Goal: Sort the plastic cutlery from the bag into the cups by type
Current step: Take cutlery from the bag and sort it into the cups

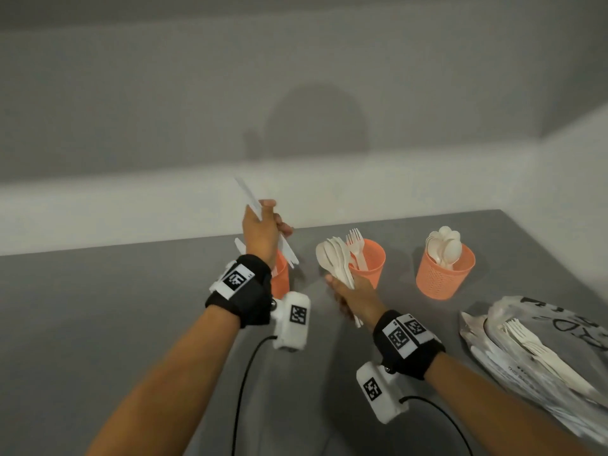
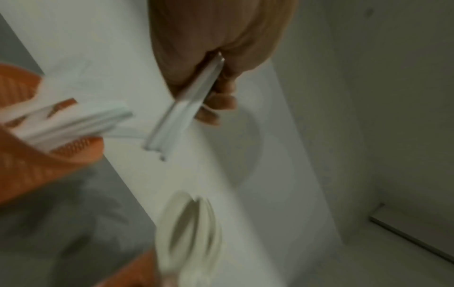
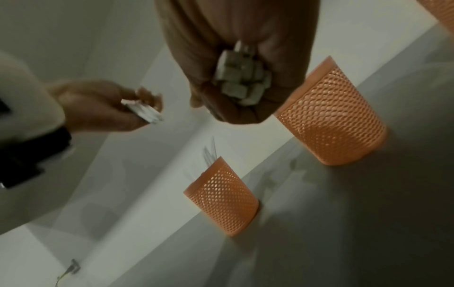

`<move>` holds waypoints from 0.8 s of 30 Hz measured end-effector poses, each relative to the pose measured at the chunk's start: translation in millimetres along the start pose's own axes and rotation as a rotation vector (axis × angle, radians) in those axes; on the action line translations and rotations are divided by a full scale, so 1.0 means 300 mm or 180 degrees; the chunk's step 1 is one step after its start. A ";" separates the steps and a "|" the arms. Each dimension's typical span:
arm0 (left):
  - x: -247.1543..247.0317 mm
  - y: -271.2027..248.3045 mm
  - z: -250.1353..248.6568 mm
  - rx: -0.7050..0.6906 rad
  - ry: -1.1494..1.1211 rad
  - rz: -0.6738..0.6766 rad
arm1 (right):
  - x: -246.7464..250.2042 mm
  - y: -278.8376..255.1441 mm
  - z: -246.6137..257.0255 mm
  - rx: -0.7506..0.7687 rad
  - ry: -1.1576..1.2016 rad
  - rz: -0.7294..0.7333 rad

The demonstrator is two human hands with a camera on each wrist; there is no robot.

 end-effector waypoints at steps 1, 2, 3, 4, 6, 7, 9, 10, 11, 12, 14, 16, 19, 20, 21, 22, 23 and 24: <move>0.021 0.021 -0.024 -0.0168 -0.0041 -0.0066 | 0.008 0.003 0.001 0.0024 -0.0056 0.0028; 0.040 0.047 -0.038 -0.0356 0.0015 -0.0151 | 0.015 0.005 0.009 0.0058 -0.0096 0.0076; 0.056 0.071 -0.051 -0.0528 0.0094 -0.0227 | 0.020 0.008 0.016 0.0058 -0.0111 0.0135; 0.070 0.096 -0.053 -0.0656 0.0180 -0.0279 | 0.025 0.011 0.021 0.0026 -0.0112 0.0197; 0.087 0.136 -0.031 -0.0661 0.0328 -0.0327 | 0.029 0.020 0.031 -0.0004 -0.0154 0.0303; 0.092 0.146 -0.013 -0.0614 0.0401 -0.0303 | 0.032 0.025 0.032 0.0008 -0.0196 0.0350; 0.101 0.152 0.049 -0.0501 0.0518 -0.0252 | 0.035 0.032 0.034 0.0023 -0.0228 0.0444; 0.107 0.153 0.089 -0.0447 0.0597 -0.0218 | 0.034 0.034 0.034 0.0011 -0.0197 0.0466; 0.112 0.147 0.125 -0.0392 0.0685 -0.0178 | 0.034 0.036 0.031 -0.0014 -0.0138 0.0467; 0.117 0.142 0.163 -0.0350 0.0743 -0.0138 | 0.034 0.039 0.028 -0.0063 -0.0090 0.0439; 0.128 0.131 0.221 -0.0397 0.0930 -0.0044 | 0.031 0.046 0.019 -0.0184 -0.0059 0.0334; 0.132 0.124 0.246 -0.0529 0.1197 0.0041 | 0.028 0.055 0.006 -0.0263 -0.0097 0.0194; 0.126 0.116 0.245 -0.0763 0.1596 0.0103 | 0.019 0.062 -0.009 -0.0285 -0.0189 0.0111; 0.124 0.112 0.238 -0.0868 0.1740 0.0135 | 0.015 0.063 -0.012 -0.0268 -0.0223 0.0102; 0.120 0.109 0.229 -0.1011 0.1924 0.0145 | 0.011 0.064 -0.013 -0.0230 -0.0252 0.0102; 0.120 0.106 0.218 -0.1238 0.2111 0.0107 | 0.006 0.064 -0.013 -0.0192 -0.0263 0.0113; 0.117 0.098 0.201 -0.1460 0.2277 0.0056 | 0.004 0.063 -0.011 -0.0174 -0.0246 0.0135; 0.110 0.081 0.180 -0.1693 0.2321 0.0000 | 0.005 0.061 -0.006 -0.0173 -0.0212 0.0169</move>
Point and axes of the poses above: each hand's wrist, its own y-axis towards the middle knuckle, its own x-axis out of the back of the hand, z = x × y, the point moved 2 cm from there along y, towards the middle knuckle, and after that the axes turned 6 degrees about -y, right-handed, at the moved point
